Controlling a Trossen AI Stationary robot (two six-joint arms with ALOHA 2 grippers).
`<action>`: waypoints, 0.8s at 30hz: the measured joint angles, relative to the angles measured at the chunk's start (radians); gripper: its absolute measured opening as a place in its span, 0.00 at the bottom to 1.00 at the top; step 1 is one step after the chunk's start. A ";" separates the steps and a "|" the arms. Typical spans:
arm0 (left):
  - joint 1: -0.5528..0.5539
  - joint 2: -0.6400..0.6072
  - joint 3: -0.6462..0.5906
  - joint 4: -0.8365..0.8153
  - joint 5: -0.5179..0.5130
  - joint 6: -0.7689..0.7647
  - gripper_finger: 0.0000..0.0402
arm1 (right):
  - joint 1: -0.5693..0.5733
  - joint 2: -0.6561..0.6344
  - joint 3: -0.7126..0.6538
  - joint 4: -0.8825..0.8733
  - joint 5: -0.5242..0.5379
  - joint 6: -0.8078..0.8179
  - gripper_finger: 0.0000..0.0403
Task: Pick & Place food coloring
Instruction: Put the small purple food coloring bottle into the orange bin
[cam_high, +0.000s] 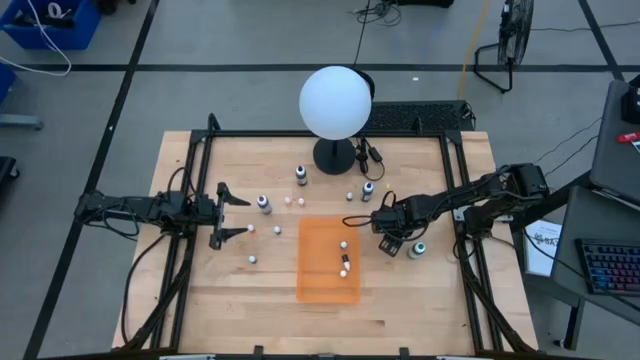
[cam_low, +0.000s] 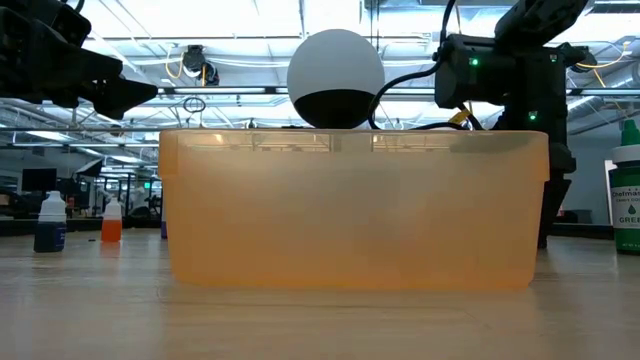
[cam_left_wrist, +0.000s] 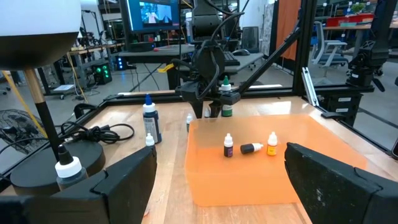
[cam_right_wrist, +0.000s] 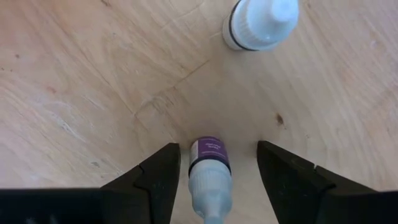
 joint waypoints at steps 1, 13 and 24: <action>0.000 0.000 0.000 0.000 0.000 0.000 0.87 | 0.000 0.000 0.000 0.000 0.001 0.000 0.48; 0.000 0.000 0.000 0.000 0.000 0.000 0.88 | -0.001 0.000 0.001 -0.005 0.011 -0.022 0.15; 0.000 0.000 0.000 0.000 0.000 0.000 0.87 | 0.042 0.003 0.064 -0.025 -0.045 -0.037 0.14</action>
